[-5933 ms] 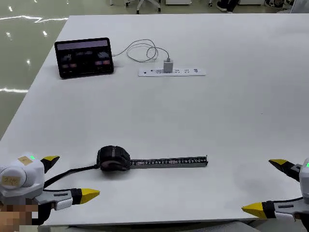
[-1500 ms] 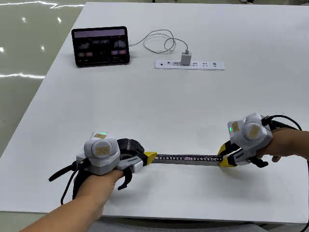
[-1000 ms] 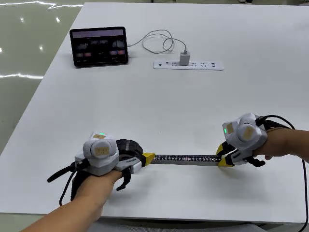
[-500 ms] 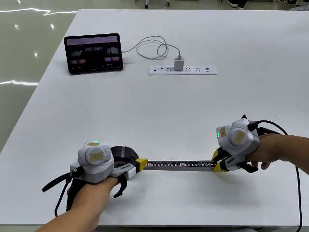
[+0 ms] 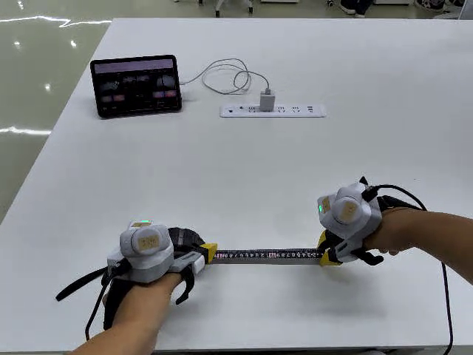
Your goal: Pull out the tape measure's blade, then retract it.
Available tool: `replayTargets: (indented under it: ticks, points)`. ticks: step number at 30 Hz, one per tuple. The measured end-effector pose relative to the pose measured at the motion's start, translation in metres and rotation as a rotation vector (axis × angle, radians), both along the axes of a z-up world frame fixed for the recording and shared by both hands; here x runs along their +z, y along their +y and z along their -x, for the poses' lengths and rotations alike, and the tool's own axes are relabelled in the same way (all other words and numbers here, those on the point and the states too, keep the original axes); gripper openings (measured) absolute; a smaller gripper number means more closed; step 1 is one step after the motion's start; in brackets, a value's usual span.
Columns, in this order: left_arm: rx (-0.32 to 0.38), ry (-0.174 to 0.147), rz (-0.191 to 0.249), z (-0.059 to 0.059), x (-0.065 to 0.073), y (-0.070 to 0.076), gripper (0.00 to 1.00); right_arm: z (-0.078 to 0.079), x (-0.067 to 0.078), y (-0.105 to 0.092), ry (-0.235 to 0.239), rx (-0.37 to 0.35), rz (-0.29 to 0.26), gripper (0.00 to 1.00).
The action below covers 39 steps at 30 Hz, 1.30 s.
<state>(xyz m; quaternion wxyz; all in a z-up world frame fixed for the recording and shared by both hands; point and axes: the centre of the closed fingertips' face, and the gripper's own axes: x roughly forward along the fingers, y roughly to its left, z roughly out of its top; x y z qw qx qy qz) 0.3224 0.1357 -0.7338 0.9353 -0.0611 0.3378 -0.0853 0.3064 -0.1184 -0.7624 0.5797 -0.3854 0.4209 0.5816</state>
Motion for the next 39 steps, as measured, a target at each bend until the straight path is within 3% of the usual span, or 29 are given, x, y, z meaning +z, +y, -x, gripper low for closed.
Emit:
replayTargets:
  ticks: [6,9,17,39]
  points:
    - [0.013,0.003,0.005,-0.0002,-0.0006,0.0040,0.66,-0.0003,-0.0007,-0.0002,0.024,-0.021,0.009,0.09]
    - [0.008,0.004,0.001,-0.0003,-0.0007,0.0041,0.65,0.0017,-0.0003,0.0010,0.014,-0.008,-0.002,0.09]
    - [-0.008,0.019,-0.032,-0.0003,-0.0015,0.0048,0.64,0.0022,0.0004,0.0026,0.029,-0.047,-0.007,0.09]
    - [-0.010,0.025,-0.025,0.0001,-0.0023,0.0042,0.64,0.0041,0.0008,0.0079,0.004,-0.028,-0.043,0.10]
